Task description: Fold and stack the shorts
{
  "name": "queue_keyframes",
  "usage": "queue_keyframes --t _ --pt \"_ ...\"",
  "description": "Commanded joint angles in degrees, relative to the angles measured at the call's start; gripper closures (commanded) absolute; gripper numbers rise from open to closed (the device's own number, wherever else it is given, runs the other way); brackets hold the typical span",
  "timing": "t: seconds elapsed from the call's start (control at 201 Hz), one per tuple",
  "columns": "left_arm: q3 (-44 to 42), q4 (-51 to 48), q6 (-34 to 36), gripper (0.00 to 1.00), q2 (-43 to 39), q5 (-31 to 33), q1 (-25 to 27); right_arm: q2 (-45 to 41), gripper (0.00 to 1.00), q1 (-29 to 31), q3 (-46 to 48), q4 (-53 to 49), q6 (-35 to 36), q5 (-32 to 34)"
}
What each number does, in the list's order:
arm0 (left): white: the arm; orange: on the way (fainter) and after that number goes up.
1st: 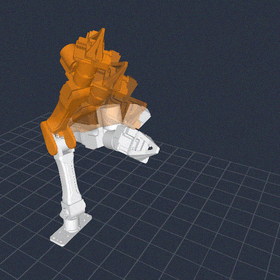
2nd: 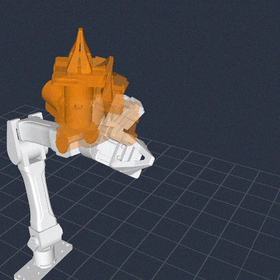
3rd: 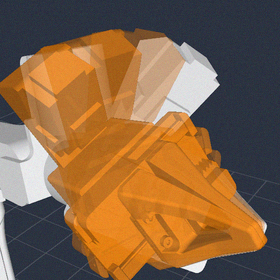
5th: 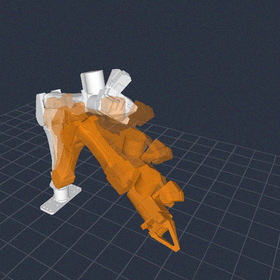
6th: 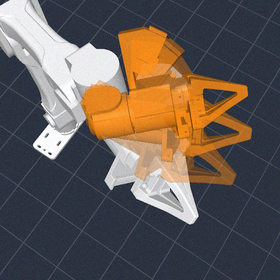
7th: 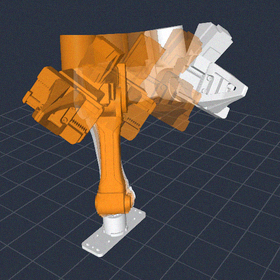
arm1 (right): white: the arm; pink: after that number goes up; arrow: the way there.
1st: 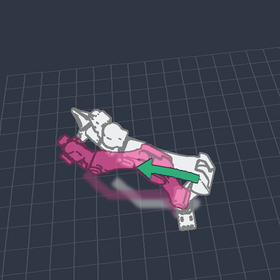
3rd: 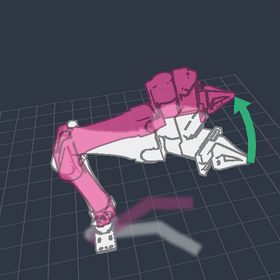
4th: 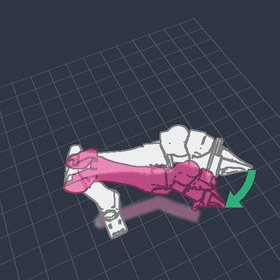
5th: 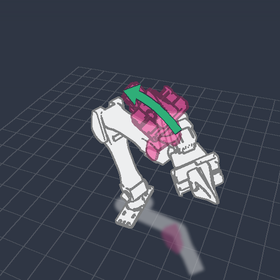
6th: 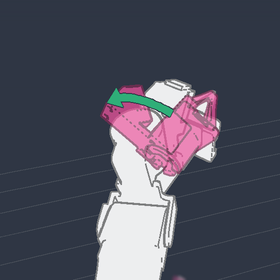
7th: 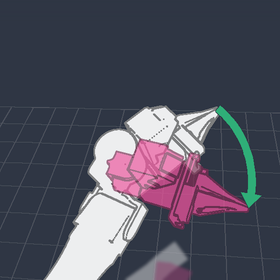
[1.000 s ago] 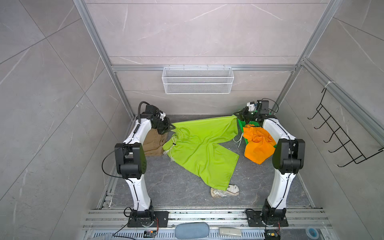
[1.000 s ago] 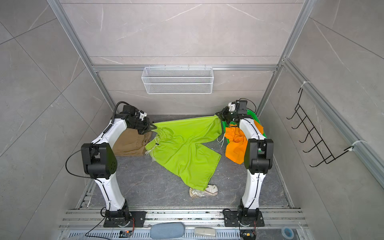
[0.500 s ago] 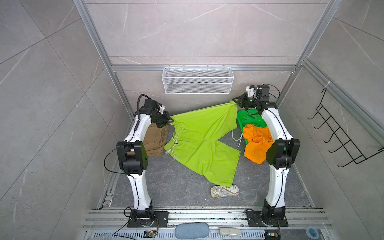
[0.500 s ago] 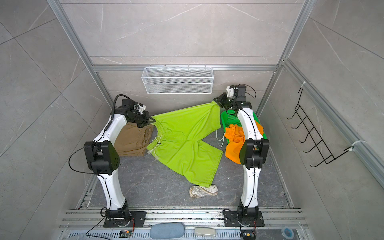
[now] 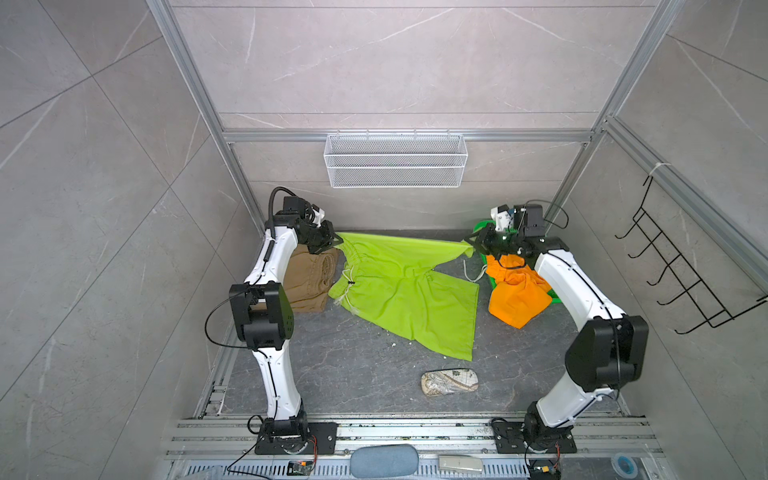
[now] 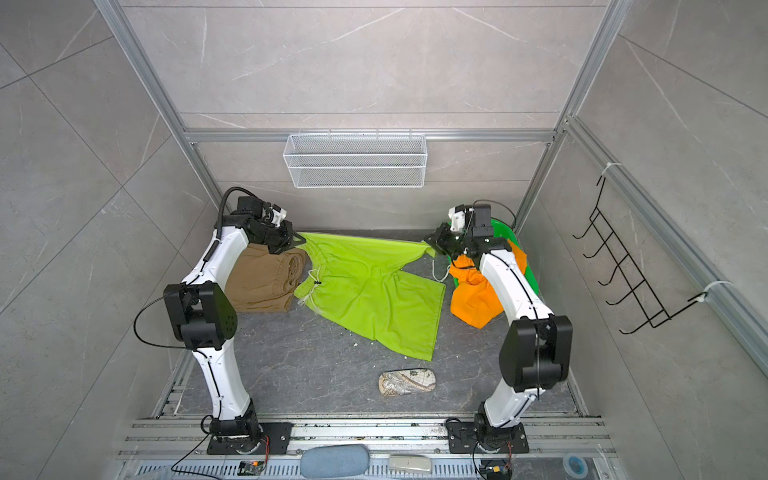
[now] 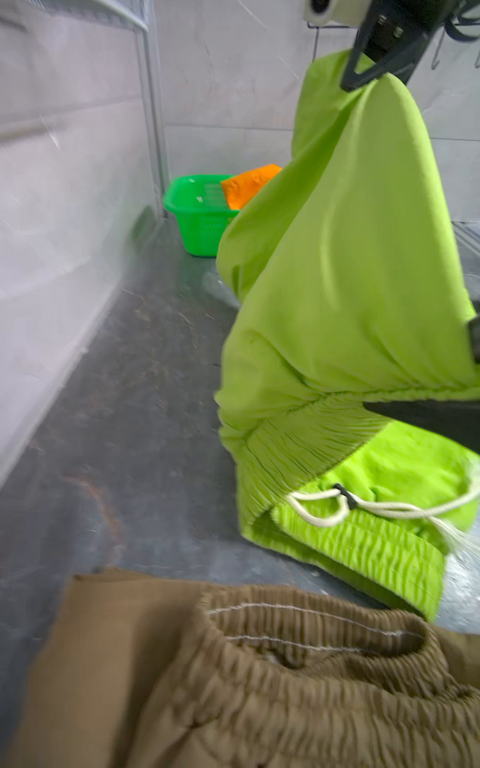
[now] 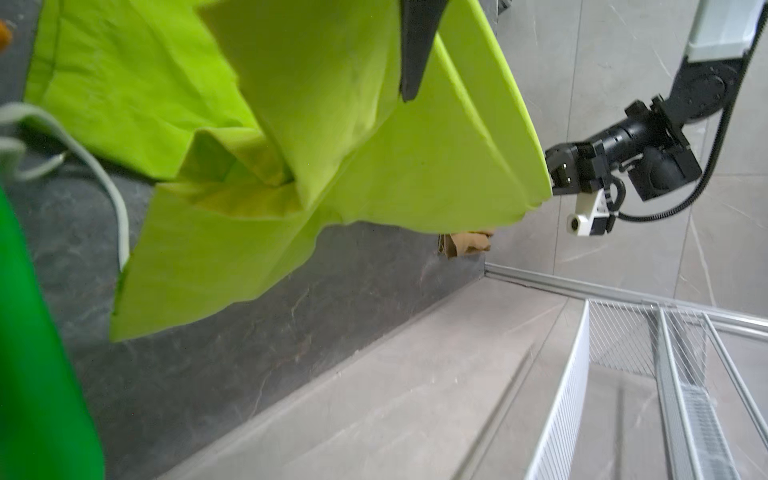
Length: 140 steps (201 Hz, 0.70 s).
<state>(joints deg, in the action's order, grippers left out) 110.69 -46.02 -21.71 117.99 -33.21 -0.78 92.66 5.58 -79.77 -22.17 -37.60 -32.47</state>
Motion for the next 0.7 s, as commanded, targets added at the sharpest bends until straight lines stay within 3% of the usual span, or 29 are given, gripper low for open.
queue_keyframes --t 0.0,0.184,0.369,0.543,0.692 --pt "-3.8 1.5 -0.2 0.99 -3.6 17.3 -8.8 -7.0 1.00 -2.1 12.5 1.8 1.6 9.0" --pt "-14.1 6.0 -2.1 0.93 -8.5 17.5 -9.0 -10.2 1.00 0.5 29.8 4.4 0.9 8.9" --pt "-24.7 11.1 -5.1 0.81 -12.8 17.3 -9.1 -11.8 1.00 0.8 37.8 4.8 1.6 7.9" --pt "-27.5 11.6 -7.5 0.49 -15.5 15.5 -9.1 -12.0 1.00 0.9 41.5 4.3 3.2 8.0" --pt "-32.9 17.0 -12.2 0.21 -22.5 8.4 -9.1 -12.0 1.00 0.7 40.9 2.4 5.2 10.1"
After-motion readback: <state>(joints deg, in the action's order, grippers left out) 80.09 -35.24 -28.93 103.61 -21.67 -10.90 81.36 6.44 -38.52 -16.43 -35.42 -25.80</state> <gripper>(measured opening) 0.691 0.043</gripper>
